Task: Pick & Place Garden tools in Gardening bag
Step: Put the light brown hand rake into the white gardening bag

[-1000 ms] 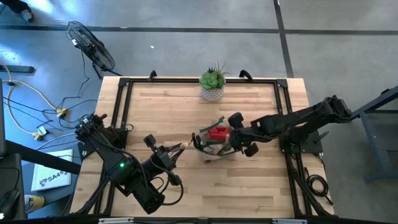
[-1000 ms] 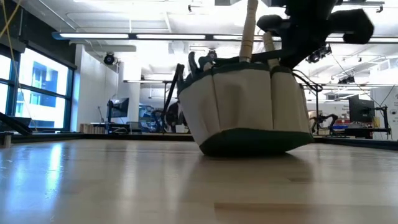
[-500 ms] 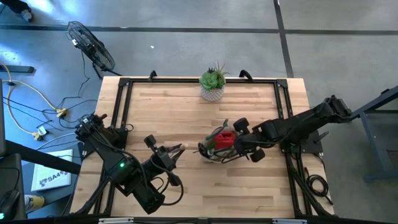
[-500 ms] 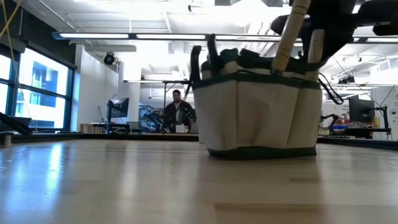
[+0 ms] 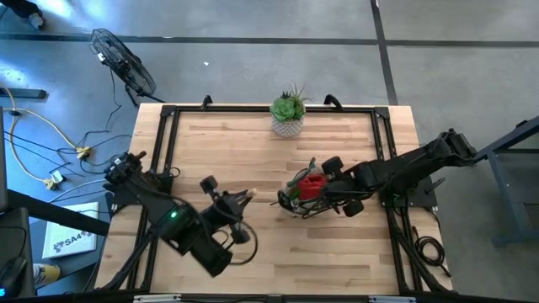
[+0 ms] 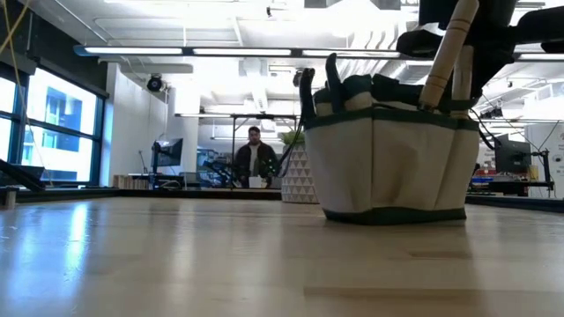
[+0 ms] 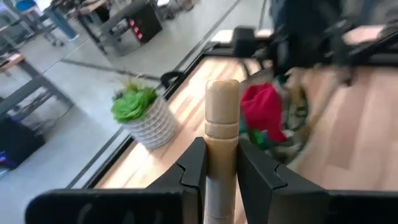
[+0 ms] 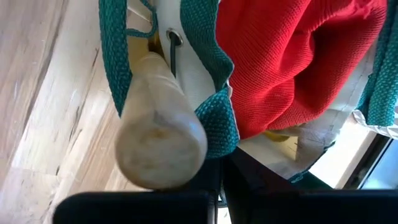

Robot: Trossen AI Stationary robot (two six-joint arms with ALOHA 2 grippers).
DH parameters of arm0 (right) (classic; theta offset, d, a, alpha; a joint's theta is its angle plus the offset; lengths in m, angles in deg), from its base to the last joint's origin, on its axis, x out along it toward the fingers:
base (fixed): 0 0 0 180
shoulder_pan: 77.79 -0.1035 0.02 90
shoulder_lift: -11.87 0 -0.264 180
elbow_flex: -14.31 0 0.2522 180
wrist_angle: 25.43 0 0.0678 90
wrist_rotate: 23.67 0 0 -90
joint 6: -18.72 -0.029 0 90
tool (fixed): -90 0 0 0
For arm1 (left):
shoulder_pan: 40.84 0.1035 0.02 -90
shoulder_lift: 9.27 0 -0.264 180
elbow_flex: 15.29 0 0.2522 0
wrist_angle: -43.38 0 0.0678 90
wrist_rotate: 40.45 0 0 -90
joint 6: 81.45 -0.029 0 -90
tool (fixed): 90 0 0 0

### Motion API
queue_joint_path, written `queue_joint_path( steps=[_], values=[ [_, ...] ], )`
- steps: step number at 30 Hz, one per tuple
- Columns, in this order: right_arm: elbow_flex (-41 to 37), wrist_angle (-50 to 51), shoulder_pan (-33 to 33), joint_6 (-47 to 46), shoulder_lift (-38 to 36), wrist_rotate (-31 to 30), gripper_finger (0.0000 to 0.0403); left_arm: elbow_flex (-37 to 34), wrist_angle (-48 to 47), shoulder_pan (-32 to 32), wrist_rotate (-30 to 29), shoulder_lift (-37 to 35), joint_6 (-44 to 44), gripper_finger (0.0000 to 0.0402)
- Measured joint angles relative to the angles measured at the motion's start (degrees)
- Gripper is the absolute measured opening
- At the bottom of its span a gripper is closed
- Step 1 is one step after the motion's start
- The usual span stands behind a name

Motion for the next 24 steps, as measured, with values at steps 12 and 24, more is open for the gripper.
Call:
queue_joint_path(
  steps=[12, 24],
  values=[
    [0.00, 0.00, -6.48, -1.69, 0.00, -0.02, 0.0003, -0.01, -3.14, 5.27, 5.38, 0.00, -2.82, 0.0053],
    [0.00, -0.15, -11.86, -5.56, 0.00, -1.49, 0.0003, 0.00, -2.76, 11.05, 5.69, 0.00, -8.81, 0.0053]
  ],
)
